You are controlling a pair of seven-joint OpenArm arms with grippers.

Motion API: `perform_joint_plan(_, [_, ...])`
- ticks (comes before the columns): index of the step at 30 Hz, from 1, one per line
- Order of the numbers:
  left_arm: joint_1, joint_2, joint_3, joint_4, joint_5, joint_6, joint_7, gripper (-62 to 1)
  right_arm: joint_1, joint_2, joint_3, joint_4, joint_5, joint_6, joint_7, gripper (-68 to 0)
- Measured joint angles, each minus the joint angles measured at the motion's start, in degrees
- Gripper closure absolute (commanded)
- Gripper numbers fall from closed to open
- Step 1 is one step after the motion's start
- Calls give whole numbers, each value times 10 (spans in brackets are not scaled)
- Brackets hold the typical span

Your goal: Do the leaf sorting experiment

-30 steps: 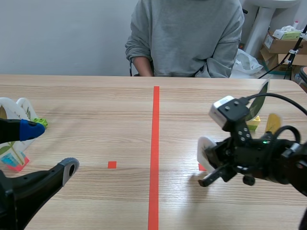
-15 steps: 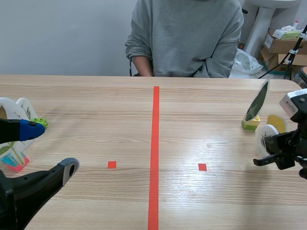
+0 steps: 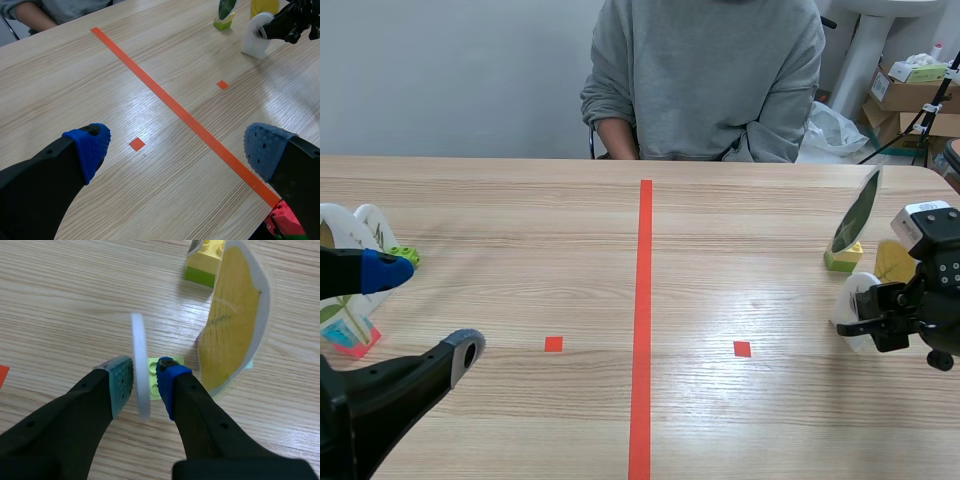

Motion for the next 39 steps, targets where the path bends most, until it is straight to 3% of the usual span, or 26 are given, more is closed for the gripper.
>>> perform_joint_plan(8, [0, 0, 0, 0, 0, 0, 0, -572, 0, 0, 0, 0, -23, 0, -5, -223])
perform_joint_plan(10, [0, 0, 0, 0, 0, 0, 0, -572, 0, 0, 0, 1, -30, 0, -5, -289])
perform_joint_plan(13, [0, 0, 0, 0, 0, 0, 0, -572, 0, 0, 0, 2, -29, 5, -16, -449])
perform_joint_plan(15, [0, 0, 0, 0, 0, 0, 0, -572, -1, 0, 0, 2, -16, 10, -21, -504])
perform_joint_plan(17, [0, 0, 0, 0, 0, 0, 0, -572, -3, 0, 0, 3, 4, 14, -31, -504])
perform_joint_plan(23, [0, 0, 0, 0, 0, 0, 0, -572, -47, 0, 0, 25, 4, 28, -16, -504])
perform_joint_plan(29, [0, 0, 0, 0, 0, 0, 1, -572, -159, 0, 5, 122, 6, 43, 13, -504])
perform_joint_plan(35, [0, 0, 0, 0, 0, 0, 3, -572, -261, 0, 59, 249, 37, 92, 21, -504])
perform_joint_plan(39, [0, 0, 0, 0, 0, 0, 2, -572, -286, 0, 86, 323, 64, 150, 21, -504])
